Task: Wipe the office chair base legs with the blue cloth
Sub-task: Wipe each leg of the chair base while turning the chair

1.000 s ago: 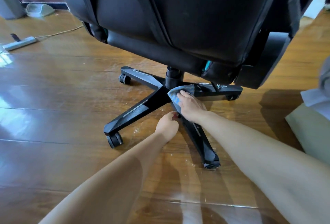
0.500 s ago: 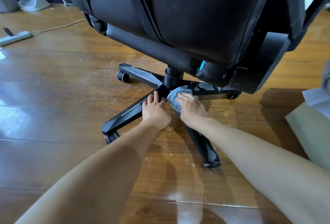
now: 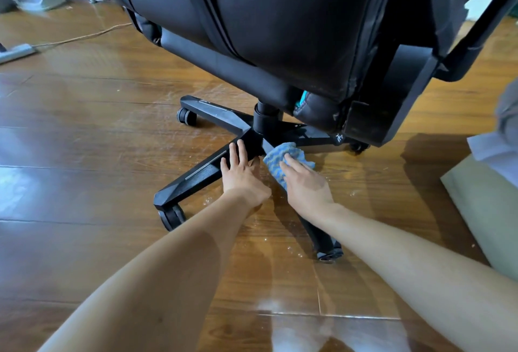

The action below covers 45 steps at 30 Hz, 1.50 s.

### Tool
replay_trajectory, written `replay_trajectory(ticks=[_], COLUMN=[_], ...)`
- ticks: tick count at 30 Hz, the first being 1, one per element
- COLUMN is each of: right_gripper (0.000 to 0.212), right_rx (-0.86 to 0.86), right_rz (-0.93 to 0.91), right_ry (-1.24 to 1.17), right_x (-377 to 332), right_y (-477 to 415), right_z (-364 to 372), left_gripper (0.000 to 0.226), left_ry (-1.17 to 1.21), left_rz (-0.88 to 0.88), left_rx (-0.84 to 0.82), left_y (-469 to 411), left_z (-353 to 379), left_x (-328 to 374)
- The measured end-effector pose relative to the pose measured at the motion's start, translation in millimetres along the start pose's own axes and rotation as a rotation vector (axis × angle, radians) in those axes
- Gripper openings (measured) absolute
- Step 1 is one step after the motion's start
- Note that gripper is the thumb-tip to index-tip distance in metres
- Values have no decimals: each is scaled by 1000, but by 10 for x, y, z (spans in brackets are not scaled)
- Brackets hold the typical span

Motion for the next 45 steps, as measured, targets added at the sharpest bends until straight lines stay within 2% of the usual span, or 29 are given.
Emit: replay_trajectory(ticks=[3, 7, 10, 20, 26, 30, 33, 38, 41, 45], right_gripper=[60, 60, 64, 75, 70, 66, 69, 72, 67, 69], right_rx=[-5, -27, -39, -30, -44, -82, -85, -44, -21, -33], right_rz=[4, -41, -9, -58, -19, -5, -65, -123, -117, -69], right_ry=[-52, -88, -90, -54, -82, -120, -104, -95, -119, -159], right_x=[-3, -122, -207, 23, -191, -309, -143, 80, 96, -7], right_y=[-179, -525, -654, 287, -363, -648, -339, 445, 461, -39], right_z=[-95, -184, -212, 41, -198, -295, -242, 10, 36, -48], left_gripper=[103, 101, 100, 90, 91, 76, 65, 59, 63, 83], left_ry=[54, 20, -5, -97, 19, 3, 11, 27, 23, 11], left_rz=[-15, -17, -16, 7, -3, -1, 14, 2, -7, -13], left_rx=[-19, -48, -52, -18, -50, -48, -24, 19, 2, -36], left_y=[11, 15, 32, 85, 38, 54, 59, 76, 77, 108], left_z=[-41, -60, -60, -6, -88, -72, -33, 16, -22, -98], left_x=[7, -23, -43, 27, 14, -28, 5, 83, 81, 52])
Point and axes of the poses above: each hand's wrist, its own y-axis away from the middle knuckle, its own z-axis out of the palm, x = y × z, the point moved 3 cm from there along -y, towards the middle knuckle, and after that the axes turned 10 degrees about -x, right-handed, at the moved point
